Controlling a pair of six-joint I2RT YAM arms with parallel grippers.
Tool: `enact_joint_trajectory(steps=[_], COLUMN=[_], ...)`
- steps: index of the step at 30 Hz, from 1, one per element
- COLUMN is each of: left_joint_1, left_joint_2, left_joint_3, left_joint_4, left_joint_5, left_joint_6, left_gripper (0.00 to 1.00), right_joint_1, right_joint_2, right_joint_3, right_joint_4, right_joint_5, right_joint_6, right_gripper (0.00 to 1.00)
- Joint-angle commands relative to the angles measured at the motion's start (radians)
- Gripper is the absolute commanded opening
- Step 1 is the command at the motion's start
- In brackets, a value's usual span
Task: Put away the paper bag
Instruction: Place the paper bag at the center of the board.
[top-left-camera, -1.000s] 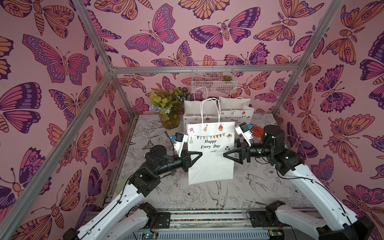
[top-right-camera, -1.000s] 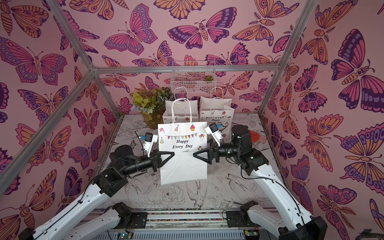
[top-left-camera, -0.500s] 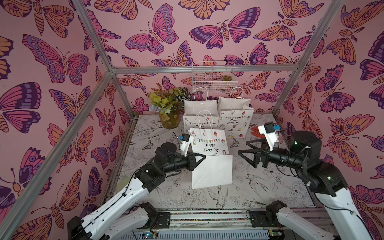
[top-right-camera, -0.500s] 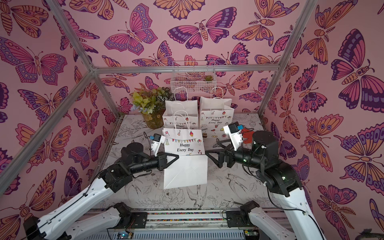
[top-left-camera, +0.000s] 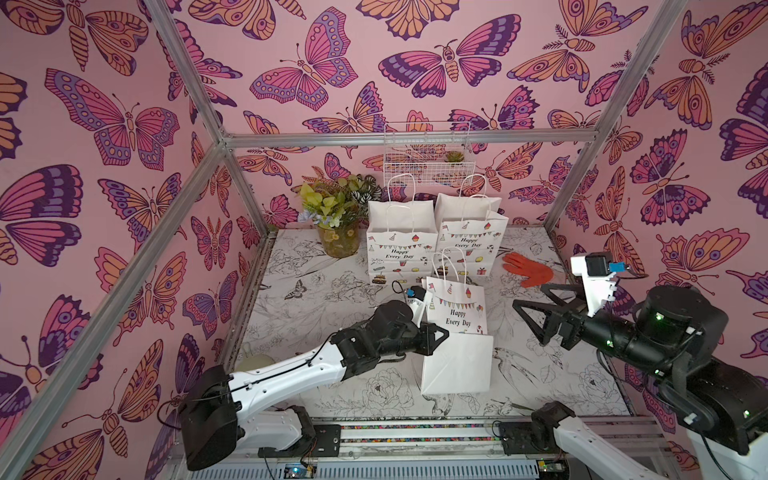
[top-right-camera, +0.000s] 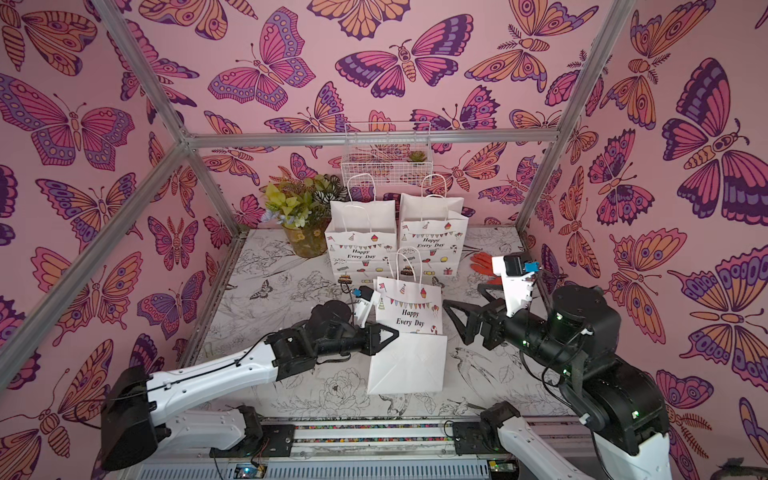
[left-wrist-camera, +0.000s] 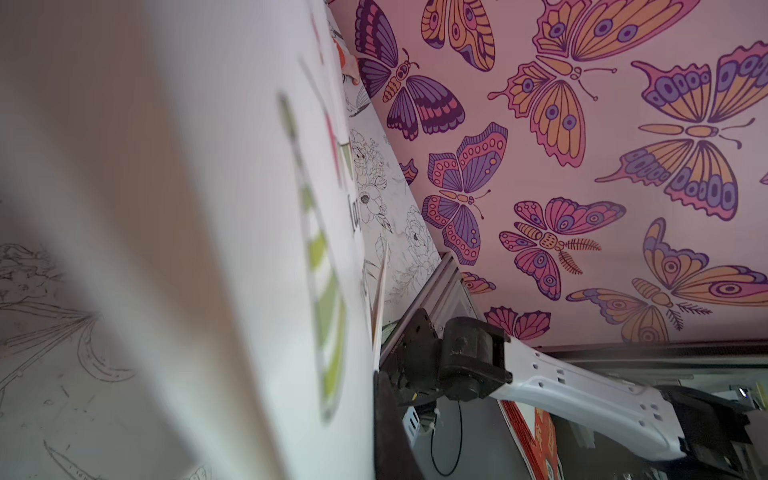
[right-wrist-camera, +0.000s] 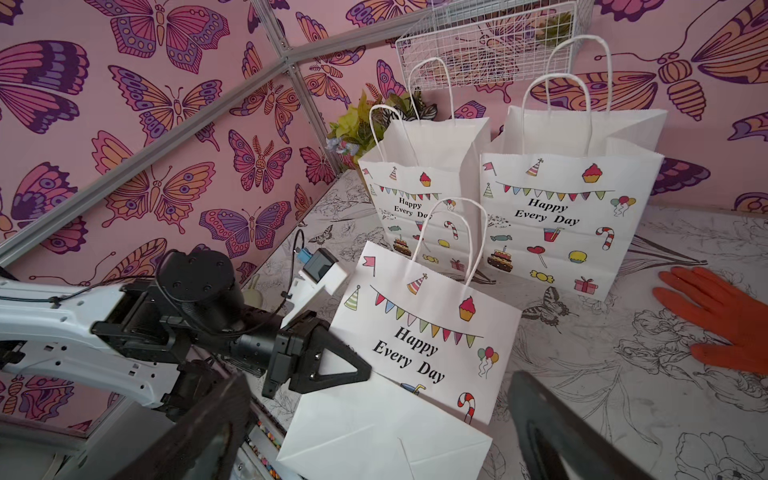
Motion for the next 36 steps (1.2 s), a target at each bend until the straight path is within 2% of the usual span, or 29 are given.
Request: enact_joint_trajectory(steps=[1,6,11,15,23,36], left_joint_1=[-0.002,-0.004,-0.004,-0.01,-0.017,-0.028], left_joint_2=[0.088,0.293,0.464,0.577,0.708,0.877], left_joint_3=[-0.017,0.071,0.11,0.185,0.232,0.347], left_joint_4=[0.182,0.299,0.465,0.473,0.474,0.463], left_joint_5=[-0.053,0.029,0.051,0.11,0.117,0.146], left_joint_6=[-0.073,-0.136,-0.226,-0.251,-0.288,-0.361], left_gripper=[0.0,0.0,0.0,0.0,0.0,0.0], right_joint_1=[-0.004,-0.003,-0.004,-0.004,-0.003,-0.004], right_joint_2=[0.029,0.044,0.045,0.041,0.034,0.043], right_joint_3=[0.044,0.062,0.06,0.032,-0.037,-0.047], right_joint_4=[-0.032,-0.036,-0.035,-0.021,0.042,0.052], right_joint_5=[0.044,0.091,0.123,0.142,0.128,0.109], right_joint_6=[0.002,-0.013,-0.017,-0.015,0.016,0.011], right_gripper=[0.99,0.99,0.99,0.99,0.99,0.99])
